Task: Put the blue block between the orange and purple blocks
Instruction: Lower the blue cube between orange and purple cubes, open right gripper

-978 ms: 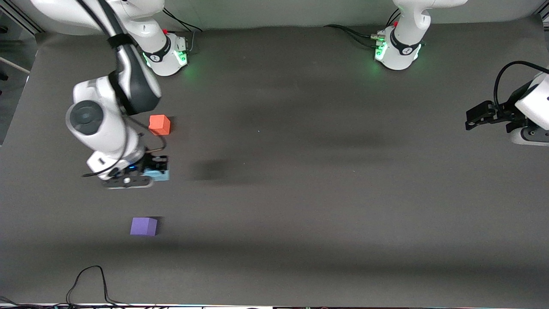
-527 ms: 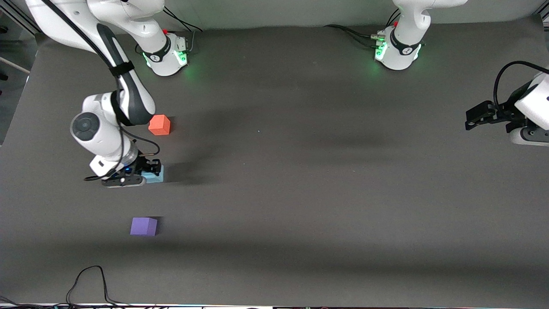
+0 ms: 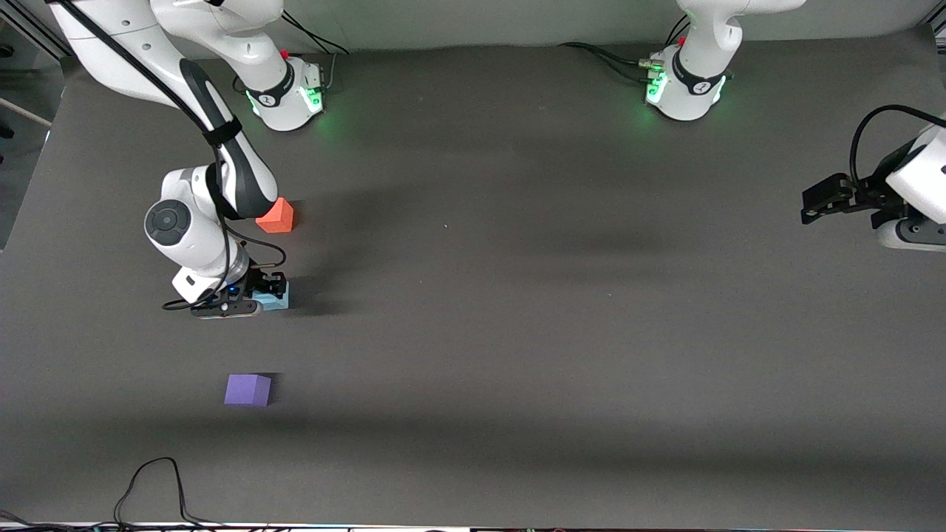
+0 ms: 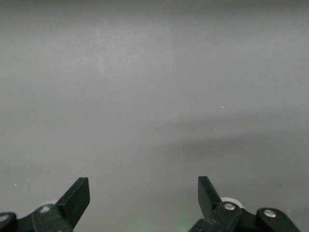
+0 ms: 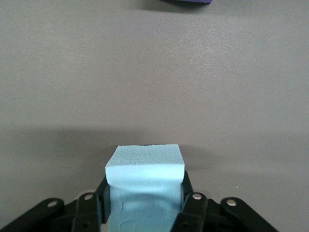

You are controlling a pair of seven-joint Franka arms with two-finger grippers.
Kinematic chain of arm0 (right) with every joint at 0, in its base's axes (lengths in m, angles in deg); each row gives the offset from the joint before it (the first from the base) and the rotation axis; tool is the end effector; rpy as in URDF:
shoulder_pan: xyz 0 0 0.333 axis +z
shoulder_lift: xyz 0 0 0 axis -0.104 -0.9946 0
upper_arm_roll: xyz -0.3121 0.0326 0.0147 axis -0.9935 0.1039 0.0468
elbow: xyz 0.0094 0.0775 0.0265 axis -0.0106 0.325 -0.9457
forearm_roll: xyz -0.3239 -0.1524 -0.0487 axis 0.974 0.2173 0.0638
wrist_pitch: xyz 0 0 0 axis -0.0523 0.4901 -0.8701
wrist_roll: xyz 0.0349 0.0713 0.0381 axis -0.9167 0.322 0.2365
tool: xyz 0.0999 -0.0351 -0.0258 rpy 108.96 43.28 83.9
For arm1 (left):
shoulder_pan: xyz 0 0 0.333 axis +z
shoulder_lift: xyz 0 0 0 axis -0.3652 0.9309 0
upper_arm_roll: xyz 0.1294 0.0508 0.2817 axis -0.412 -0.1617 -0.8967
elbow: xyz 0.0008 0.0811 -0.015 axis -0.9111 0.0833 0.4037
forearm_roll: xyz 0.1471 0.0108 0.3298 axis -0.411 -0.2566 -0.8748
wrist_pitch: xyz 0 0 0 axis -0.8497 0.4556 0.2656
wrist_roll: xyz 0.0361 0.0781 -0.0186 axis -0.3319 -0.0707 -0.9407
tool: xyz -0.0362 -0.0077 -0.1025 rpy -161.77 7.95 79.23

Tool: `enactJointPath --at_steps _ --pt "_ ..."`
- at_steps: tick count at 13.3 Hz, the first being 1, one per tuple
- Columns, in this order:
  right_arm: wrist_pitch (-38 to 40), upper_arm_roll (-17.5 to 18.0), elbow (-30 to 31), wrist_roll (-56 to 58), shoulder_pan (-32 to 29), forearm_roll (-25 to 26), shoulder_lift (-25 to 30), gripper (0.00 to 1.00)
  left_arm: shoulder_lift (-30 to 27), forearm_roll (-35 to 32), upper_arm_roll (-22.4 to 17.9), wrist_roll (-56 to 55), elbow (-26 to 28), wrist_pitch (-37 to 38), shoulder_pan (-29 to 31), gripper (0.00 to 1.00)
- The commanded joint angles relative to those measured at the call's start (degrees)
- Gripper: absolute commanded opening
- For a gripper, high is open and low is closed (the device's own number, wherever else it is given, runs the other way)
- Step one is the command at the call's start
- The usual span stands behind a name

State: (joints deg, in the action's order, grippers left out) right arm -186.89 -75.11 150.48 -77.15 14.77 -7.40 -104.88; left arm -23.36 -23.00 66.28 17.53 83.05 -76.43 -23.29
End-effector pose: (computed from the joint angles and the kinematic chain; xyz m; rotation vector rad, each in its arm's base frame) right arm 0.5182 0.0456 0.2460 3.0949 0.0567 0.0701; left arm 0.5340 -0.0223 0.6022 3.1331 -0.1495 -0.0796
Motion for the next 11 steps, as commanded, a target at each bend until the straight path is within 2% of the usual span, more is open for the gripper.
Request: enactJointPath --at_steps 1,11 --pt "-2.15 -0.58 1.03 1.8 0.42 -1.62 -0.28 0.64 -0.27 -0.62 -0.15 0.68 -0.05 -0.05 -0.42 1.0" --pt "-2.41 -1.46 0.86 2.68 0.42 -1.62 -0.63 0.64 -0.27 -0.62 -0.15 0.59 -0.04 -0.14 -0.5 1.0"
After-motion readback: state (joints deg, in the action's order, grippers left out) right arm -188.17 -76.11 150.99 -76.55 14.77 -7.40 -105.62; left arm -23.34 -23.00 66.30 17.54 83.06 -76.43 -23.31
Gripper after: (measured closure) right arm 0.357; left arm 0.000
